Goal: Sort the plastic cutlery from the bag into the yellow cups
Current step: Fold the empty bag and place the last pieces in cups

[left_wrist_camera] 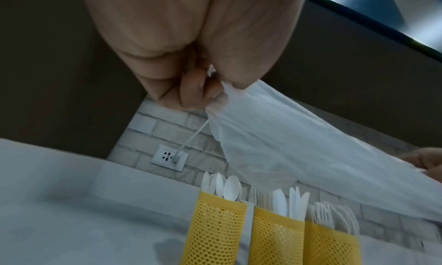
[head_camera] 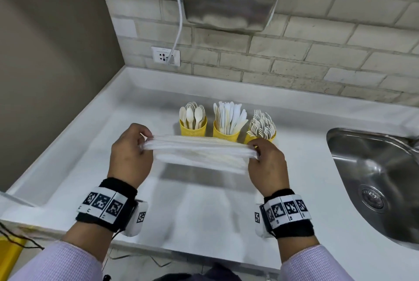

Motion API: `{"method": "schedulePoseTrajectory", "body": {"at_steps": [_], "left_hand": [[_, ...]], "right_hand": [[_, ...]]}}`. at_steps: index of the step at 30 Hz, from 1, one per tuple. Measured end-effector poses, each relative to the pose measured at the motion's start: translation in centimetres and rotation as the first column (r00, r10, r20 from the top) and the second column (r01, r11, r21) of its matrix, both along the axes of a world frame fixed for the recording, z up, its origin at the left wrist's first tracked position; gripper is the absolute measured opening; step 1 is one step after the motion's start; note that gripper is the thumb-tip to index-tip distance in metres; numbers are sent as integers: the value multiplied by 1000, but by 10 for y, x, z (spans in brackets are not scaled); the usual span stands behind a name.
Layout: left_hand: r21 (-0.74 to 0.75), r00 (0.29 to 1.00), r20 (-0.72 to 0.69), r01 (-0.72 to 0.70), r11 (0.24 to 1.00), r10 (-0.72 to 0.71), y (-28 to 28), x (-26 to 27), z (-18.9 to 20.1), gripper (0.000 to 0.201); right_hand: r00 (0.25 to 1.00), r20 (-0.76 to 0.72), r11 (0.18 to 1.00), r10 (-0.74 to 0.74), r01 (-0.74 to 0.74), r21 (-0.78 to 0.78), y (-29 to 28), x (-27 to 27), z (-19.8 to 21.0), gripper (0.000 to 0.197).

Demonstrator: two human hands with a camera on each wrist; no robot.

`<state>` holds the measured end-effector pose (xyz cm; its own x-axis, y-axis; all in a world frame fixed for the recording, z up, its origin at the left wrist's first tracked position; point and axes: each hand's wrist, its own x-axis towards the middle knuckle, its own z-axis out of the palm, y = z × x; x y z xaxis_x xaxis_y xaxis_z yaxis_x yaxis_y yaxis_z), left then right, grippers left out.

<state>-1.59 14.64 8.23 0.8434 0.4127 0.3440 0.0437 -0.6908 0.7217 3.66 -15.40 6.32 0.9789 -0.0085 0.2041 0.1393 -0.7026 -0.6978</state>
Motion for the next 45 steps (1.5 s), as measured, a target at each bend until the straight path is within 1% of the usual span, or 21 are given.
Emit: {"method": "schedulePoseTrajectory", "body": {"at_steps": [2,3,5,7,10,11,13,15,16,18,22,27,30,32,35,38,40,41,43,44,45], "left_hand": [[-69,1000,6,-6,998,7,-5,-2,4,34],[-66,1000,14,20,998,-19,-7,-3,6,33],[-28,996,30,90,996,-89,-12,-4,8,35],[0,985,55,165,986,-165,-21,-4,12,37],[-25,929,75,364,931,-361,-46,-5,23,35],[-46,897,65,440,897,-437,-54,-7,27,33],[-50,843,50,537,842,-535,-64,-8,34,25],[-22,815,79,577,816,-574,-62,-7,41,17],[6,806,103,586,810,-583,-59,-7,44,16],[97,811,140,560,823,-568,-53,-7,50,17],[127,871,248,404,906,-424,-41,-9,54,15],[79,918,231,311,947,-321,-25,-9,54,14],[34,948,188,254,967,-256,-7,-12,55,16],[-5,969,136,209,978,-207,7,-11,55,18],[21,977,46,208,978,-209,12,-13,53,17],[-17,978,-29,205,979,-205,10,-13,49,16],[-94,964,-145,211,973,-223,12,-13,46,20],[-140,953,-189,215,967,-239,12,-12,45,22],[-177,942,-223,215,960,-252,10,-13,43,24],[-184,940,-223,221,958,-260,5,-13,43,24],[-188,936,-221,235,954,-274,-1,-13,43,22]], "right_hand": [[1000,-2,1000,-4,4,-9,10,-3,8,37],[1000,10,998,8,-7,-67,15,-7,13,45],[998,28,967,59,-51,-248,26,-16,24,74],[985,43,921,168,-142,-363,40,-25,37,100],[942,1,864,336,-308,-399,73,-33,46,115],[930,9,868,368,-340,-363,84,-32,45,113],[924,47,907,379,-361,-216,99,-27,37,98],[930,125,939,345,-340,-59,103,-22,30,71],[930,177,947,321,-319,-38,102,-21,28,54],[920,250,953,302,-284,-103,99,-22,27,28],[919,270,940,288,-217,-263,91,-16,27,16],[947,235,914,219,-115,-389,72,-12,20,22],[986,105,928,133,-86,-362,51,-4,13,20],[992,124,945,35,8,-326,33,1,9,25],[974,227,947,21,53,-317,19,9,7,30],[978,195,953,-72,125,-275,1,18,8,32],[991,70,944,-115,131,-304,-11,16,10,42],[996,-9,937,-87,79,-339,-16,13,13,53],[989,-132,935,72,-113,-337,-18,3,21,86],[975,-133,938,178,-209,-277,-13,-3,27,100],[960,-72,936,269,-278,-217,-5,-10,33,109]]}}
